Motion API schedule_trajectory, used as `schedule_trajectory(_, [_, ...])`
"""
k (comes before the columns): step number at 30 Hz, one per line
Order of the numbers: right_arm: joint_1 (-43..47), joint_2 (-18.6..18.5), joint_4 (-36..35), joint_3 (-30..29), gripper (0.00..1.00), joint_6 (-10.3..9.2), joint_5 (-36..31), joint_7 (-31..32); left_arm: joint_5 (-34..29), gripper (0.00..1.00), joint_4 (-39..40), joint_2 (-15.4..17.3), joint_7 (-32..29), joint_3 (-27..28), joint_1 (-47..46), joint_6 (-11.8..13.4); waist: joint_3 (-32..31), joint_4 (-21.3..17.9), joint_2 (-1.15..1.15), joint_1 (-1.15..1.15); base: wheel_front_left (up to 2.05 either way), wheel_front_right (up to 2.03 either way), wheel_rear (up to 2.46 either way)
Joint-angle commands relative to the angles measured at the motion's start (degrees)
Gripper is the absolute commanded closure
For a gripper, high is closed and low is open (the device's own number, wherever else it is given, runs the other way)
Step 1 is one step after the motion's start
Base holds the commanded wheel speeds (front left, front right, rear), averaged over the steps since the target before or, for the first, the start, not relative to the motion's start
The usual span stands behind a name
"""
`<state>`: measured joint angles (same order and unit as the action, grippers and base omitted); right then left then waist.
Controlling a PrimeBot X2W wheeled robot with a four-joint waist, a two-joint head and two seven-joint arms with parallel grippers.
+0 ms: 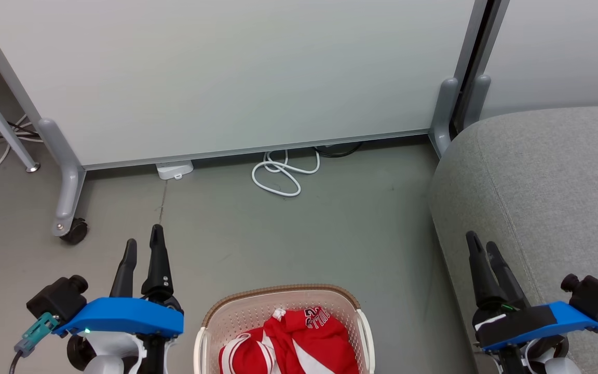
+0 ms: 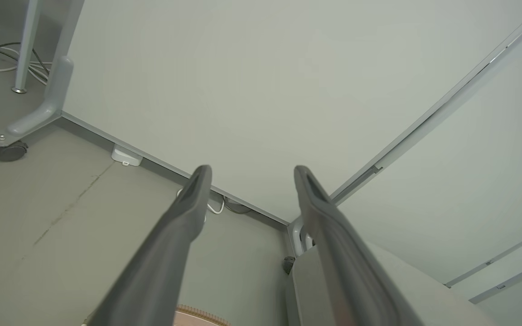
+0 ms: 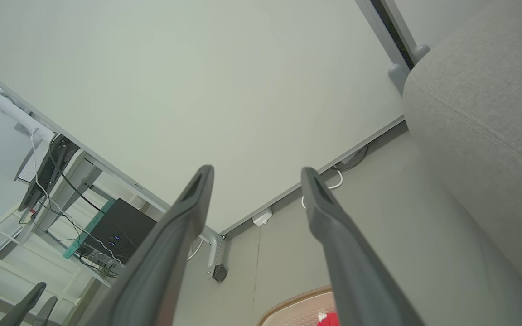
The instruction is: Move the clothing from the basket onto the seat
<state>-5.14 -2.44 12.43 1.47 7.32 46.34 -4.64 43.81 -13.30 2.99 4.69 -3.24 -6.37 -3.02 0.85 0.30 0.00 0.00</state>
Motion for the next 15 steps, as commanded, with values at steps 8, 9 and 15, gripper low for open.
schedule_trajectory(8, [-1.9,-0.4,-0.2,1.3,0.0,0.16,-7.6,-1.8,-7.1,0.0,0.2,0.7,1.8,-2.0,-2.1,1.1,0.0,0.1,0.0,0.0,0.0,0.0,0.0])
schedule_trajectory(9, [-2.0,-0.4,-0.2,1.4,0.0,0.16,-8.3,-2.0,-7.8,0.0,0.2,0.7,2.0,-2.2,-2.2,1.2,0.0,0.1,0.0,0.0,0.0,0.0,0.0])
schedule_trajectory(15, [-2.3,-0.4,-0.2,2.0,0.0,0.16,-12.2,-3.0,-11.6,0.0,0.1,0.9,3.0,-3.2,-2.5,1.6,0.1,0.2,0.0,0.0,0.0,0.0,0.0])
